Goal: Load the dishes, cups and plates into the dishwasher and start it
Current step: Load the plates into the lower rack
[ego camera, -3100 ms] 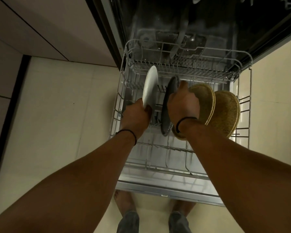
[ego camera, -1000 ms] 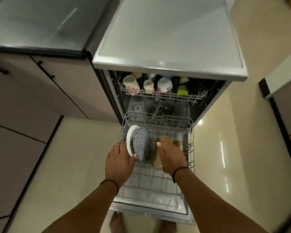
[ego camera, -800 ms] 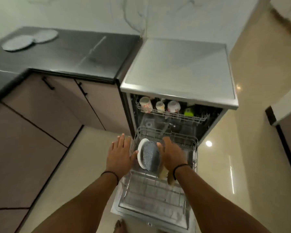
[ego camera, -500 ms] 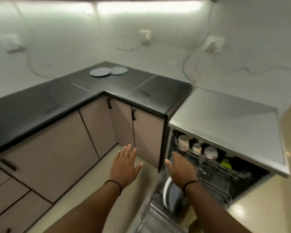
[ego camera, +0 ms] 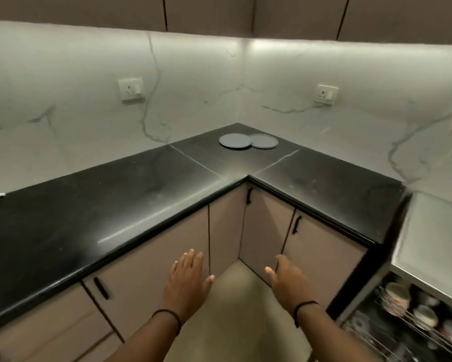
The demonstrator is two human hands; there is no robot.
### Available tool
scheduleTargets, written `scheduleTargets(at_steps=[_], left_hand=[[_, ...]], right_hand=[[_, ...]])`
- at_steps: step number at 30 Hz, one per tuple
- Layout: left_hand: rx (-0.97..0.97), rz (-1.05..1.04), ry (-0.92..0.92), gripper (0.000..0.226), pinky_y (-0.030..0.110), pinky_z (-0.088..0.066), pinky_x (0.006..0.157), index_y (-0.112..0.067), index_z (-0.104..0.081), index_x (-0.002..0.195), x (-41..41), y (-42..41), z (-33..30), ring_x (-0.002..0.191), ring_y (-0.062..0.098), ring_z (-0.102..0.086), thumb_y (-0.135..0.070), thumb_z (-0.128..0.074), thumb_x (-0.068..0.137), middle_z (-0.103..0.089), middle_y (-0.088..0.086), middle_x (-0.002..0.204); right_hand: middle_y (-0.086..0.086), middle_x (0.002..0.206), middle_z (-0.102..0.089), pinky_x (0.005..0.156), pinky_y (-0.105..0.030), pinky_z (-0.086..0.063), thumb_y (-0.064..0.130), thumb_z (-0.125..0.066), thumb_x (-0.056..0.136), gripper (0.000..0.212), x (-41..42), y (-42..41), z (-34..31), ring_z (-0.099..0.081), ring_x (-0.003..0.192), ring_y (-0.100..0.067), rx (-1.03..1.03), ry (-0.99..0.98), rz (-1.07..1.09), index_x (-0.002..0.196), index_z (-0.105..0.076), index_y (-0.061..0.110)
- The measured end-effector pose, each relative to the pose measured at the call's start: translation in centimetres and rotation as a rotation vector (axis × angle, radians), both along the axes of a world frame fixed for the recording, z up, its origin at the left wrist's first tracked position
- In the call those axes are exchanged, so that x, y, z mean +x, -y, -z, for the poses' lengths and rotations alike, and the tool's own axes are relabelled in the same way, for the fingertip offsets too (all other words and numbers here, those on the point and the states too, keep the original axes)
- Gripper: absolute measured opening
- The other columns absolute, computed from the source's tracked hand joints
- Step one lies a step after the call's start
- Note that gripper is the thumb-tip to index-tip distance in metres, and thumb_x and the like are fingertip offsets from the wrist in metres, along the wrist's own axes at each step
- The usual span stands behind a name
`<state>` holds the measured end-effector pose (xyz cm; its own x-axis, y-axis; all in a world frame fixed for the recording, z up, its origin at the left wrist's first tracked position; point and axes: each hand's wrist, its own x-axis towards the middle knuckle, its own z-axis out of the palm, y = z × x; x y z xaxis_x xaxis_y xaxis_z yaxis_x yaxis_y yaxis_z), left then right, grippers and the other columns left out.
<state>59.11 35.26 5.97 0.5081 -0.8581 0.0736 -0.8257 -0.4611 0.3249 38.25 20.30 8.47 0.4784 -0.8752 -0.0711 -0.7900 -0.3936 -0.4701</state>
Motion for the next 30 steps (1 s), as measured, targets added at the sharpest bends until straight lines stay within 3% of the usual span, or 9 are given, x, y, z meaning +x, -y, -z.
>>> scheduleTargets(at_steps=[6, 12, 14, 18, 21, 26, 30], left_hand=[[-0.075, -0.021, 0.056, 0.063, 0.042, -0.040, 0.107, -0.015, -0.049, 0.136, 9.6, 3.2, -1.5, 0.131, 0.028, -0.047, -0.053, -0.056, 0.087, -0.051, 0.010, 0.141], [-0.134, 0.026, 0.075, 0.051, 0.038, -0.053, 0.090, -0.017, -0.062, 0.117, 12.9, 7.9, -2.1, 0.109, 0.024, -0.063, -0.050, -0.068, 0.078, -0.064, 0.005, 0.118], [-0.142, 0.045, 0.080, 0.050, 0.037, -0.054, 0.088, -0.017, -0.062, 0.116, 14.6, 10.3, -2.4, 0.106, 0.023, -0.064, -0.050, -0.067, 0.079, -0.066, 0.004, 0.115], [-0.163, 0.094, 0.098, 0.051, 0.033, -0.047, 0.099, -0.018, -0.055, 0.128, 17.7, 17.3, -3.1, 0.116, 0.020, -0.056, -0.050, -0.056, 0.089, -0.059, 0.001, 0.124], [-0.198, 0.119, 0.083, 0.053, 0.035, -0.047, 0.098, -0.016, -0.056, 0.130, 20.0, 24.0, -3.2, 0.115, 0.022, -0.057, -0.051, -0.050, 0.090, -0.060, 0.002, 0.125], [-0.112, 0.135, 0.117, 0.037, 0.034, -0.049, 0.087, -0.018, -0.060, 0.120, 23.9, 36.5, -3.4, 0.103, 0.022, -0.060, -0.043, -0.054, 0.093, -0.064, 0.003, 0.114], [-0.030, 0.123, 0.090, 0.030, 0.033, -0.047, 0.085, -0.021, -0.062, 0.111, 25.6, 44.8, -4.8, 0.100, 0.021, -0.059, -0.042, -0.052, 0.092, -0.064, 0.001, 0.107]], right_hand=[[0.000, 0.123, -0.059, 0.090, -0.034, -0.049, 0.048, -0.045, 0.098, 0.042, 10.3, 0.9, -2.5, -0.056, 0.111, -0.020, -0.050, -0.007, -0.028, 0.130, -0.044, 0.021], [-0.003, 0.125, -0.060, 0.094, -0.038, -0.049, 0.048, -0.046, 0.097, 0.043, 14.5, 6.3, -4.0, -0.056, 0.114, -0.022, -0.058, -0.013, 0.007, 0.130, -0.044, 0.021], [-0.004, 0.129, -0.059, 0.095, -0.038, -0.048, 0.048, -0.045, 0.097, 0.046, 15.9, 8.5, -4.3, -0.056, 0.116, -0.023, -0.046, -0.005, 0.028, 0.133, -0.043, 0.020], [-0.006, 0.132, -0.057, 0.097, -0.039, -0.047, 0.047, -0.045, 0.098, 0.047, 18.7, 14.8, -4.2, -0.055, 0.120, -0.025, 0.002, 0.030, 0.050, 0.136, -0.042, 0.020], [-0.006, 0.124, -0.061, 0.091, -0.036, -0.049, 0.046, -0.048, 0.097, 0.045, 20.7, 21.6, -4.0, -0.059, 0.113, -0.025, 0.033, 0.105, 0.120, 0.133, -0.046, 0.019], [-0.002, 0.100, -0.064, 0.078, -0.031, -0.045, 0.044, -0.054, 0.094, 0.032, 23.2, 33.8, -3.6, -0.059, 0.097, -0.025, 0.141, 0.244, 0.285, 0.110, -0.058, 0.016], [-0.007, 0.076, -0.064, 0.071, -0.037, -0.050, 0.041, -0.054, 0.090, 0.033, 24.2, 41.2, -3.4, -0.063, 0.081, -0.032, 0.248, 0.350, 0.420, 0.072, -0.055, 0.014]])
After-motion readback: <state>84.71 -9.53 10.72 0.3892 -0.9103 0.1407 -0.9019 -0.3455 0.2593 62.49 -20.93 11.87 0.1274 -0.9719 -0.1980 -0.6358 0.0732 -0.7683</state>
